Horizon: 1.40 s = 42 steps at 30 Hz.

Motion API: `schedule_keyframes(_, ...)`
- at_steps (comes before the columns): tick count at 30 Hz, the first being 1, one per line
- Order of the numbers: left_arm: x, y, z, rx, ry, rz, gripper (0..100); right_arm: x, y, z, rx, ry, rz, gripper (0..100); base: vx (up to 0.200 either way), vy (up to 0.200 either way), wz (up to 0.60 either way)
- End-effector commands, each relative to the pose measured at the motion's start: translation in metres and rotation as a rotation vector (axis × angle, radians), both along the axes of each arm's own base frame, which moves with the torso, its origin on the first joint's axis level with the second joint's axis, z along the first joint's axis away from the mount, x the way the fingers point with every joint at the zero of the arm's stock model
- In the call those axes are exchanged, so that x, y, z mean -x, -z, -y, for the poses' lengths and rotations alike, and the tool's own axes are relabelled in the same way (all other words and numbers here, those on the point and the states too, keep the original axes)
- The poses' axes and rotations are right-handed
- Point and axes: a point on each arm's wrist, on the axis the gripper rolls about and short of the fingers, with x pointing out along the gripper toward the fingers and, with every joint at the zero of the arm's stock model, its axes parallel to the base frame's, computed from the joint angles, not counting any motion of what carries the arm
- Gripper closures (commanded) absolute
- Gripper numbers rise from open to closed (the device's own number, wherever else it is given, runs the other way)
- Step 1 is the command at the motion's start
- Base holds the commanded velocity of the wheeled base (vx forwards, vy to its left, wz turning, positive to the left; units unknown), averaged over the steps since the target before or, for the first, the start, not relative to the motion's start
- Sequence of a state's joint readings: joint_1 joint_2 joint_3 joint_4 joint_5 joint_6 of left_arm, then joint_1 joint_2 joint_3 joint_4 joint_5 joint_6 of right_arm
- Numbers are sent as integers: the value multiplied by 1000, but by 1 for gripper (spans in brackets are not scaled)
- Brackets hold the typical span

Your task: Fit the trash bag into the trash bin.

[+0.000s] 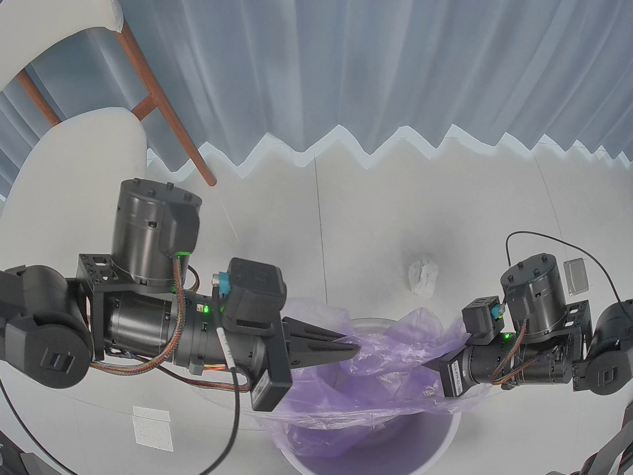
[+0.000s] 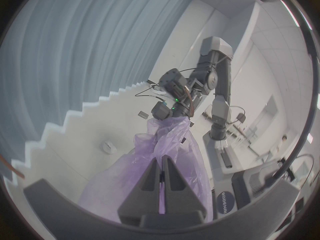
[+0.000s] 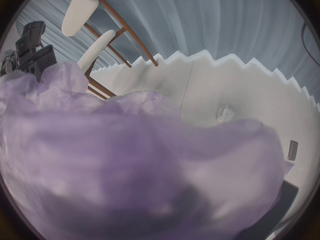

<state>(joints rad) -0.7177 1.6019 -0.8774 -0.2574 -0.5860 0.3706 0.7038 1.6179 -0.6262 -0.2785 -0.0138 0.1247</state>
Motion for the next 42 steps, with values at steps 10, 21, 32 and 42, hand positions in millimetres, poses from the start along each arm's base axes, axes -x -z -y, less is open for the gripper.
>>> schedule_keyframes(10, -20, 16, 8, 50, -207, -418, 100, 19, -9, 1, -41, -52, 43, 100, 0, 0, 0)
schedule_keyframes(21, -61, 2, 15, 196, -432, -651, 100, 26, -11, 5, -49, -65, 50, 100, 0, 0, 0)
schedule_keyframes(32, -81, 18, 2, 190, -601, -661, 100, 21, -19, 3, -98, -59, 98, 100, 0, 0, 0)
schedule_keyframes(42, -86, 27, -17, 208, -701, -734, 100, 17, -25, 10, -113, -24, 119, 100, 0, 0, 0)
